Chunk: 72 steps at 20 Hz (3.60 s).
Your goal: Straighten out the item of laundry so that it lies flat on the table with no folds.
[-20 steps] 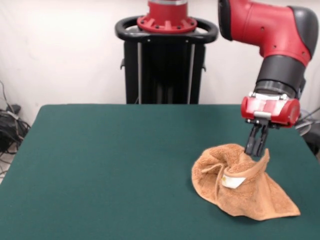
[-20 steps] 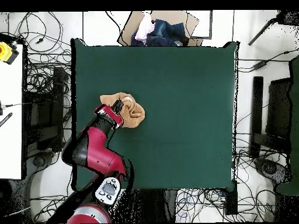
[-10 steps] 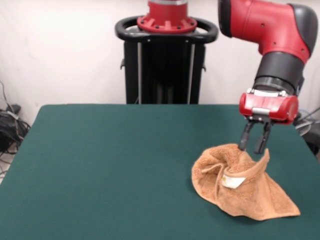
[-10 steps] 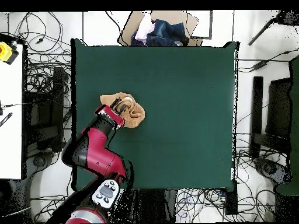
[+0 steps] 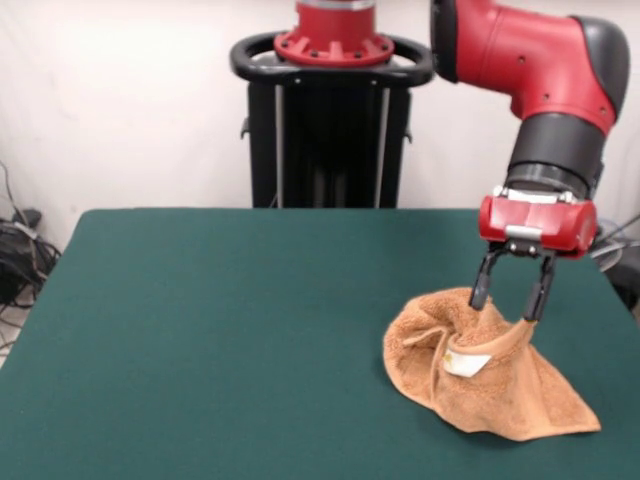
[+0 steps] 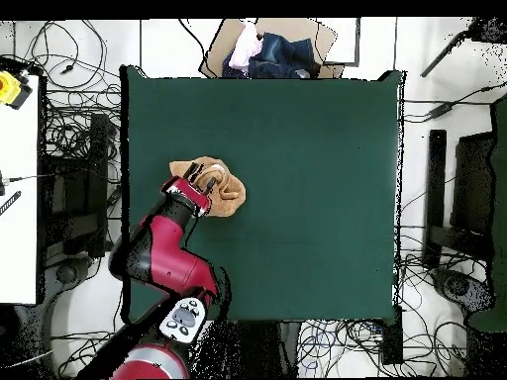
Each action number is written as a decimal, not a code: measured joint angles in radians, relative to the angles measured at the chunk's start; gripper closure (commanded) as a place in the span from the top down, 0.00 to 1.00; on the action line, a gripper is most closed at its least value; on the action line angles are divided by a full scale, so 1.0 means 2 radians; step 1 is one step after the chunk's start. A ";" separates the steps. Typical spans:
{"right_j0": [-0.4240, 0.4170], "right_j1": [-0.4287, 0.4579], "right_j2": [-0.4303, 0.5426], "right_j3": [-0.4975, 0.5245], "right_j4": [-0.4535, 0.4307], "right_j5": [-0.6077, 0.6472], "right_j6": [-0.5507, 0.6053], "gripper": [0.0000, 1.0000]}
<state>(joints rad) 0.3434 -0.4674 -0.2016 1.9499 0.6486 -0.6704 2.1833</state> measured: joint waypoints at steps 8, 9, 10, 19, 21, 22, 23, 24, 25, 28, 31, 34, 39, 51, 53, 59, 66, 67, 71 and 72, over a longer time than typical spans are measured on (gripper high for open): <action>-0.008 0.012 0.000 -0.011 -0.021 0.000 0.000 1.00; -0.009 0.013 0.000 -0.012 -0.022 0.000 0.000 1.00; -0.009 0.014 0.000 -0.015 -0.022 0.000 0.000 1.00; -0.017 0.017 0.003 -0.023 -0.031 0.000 0.000 1.00; -0.022 0.017 0.006 -0.023 -0.031 0.000 0.000 1.00; -0.023 0.017 0.007 -0.024 -0.031 0.000 0.000 1.00; -0.024 0.017 0.007 -0.024 -0.031 0.000 0.000 1.00; -0.024 0.017 0.008 -0.024 -0.031 0.000 0.000 1.00; -0.024 0.017 0.008 -0.024 -0.031 0.000 0.000 1.00; -0.024 0.016 0.011 -0.023 -0.031 0.000 0.000 1.00; -0.026 0.013 0.015 -0.023 -0.031 0.006 0.000 1.00; -0.027 0.008 0.019 -0.023 -0.029 0.026 0.000 1.00; -0.027 -0.003 0.020 -0.024 -0.020 0.067 0.000 1.00; -0.001 -0.019 0.014 -0.025 0.010 0.148 0.000 1.00; 0.002 -0.019 0.013 -0.025 0.011 0.153 0.000 1.00; 0.011 -0.019 0.011 -0.026 0.011 0.167 0.000 0.00; 0.020 -0.019 -0.002 -0.026 0.013 0.169 0.000 0.00; 0.022 -0.019 -0.004 -0.026 0.014 0.169 0.000 0.00; 0.030 -0.019 -0.010 -0.026 0.017 0.169 0.000 0.00; 0.037 -0.018 -0.019 -0.026 0.020 0.169 0.000 1.00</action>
<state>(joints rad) 0.4181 -0.5037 -0.2403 1.8984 0.6893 -0.3322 2.1833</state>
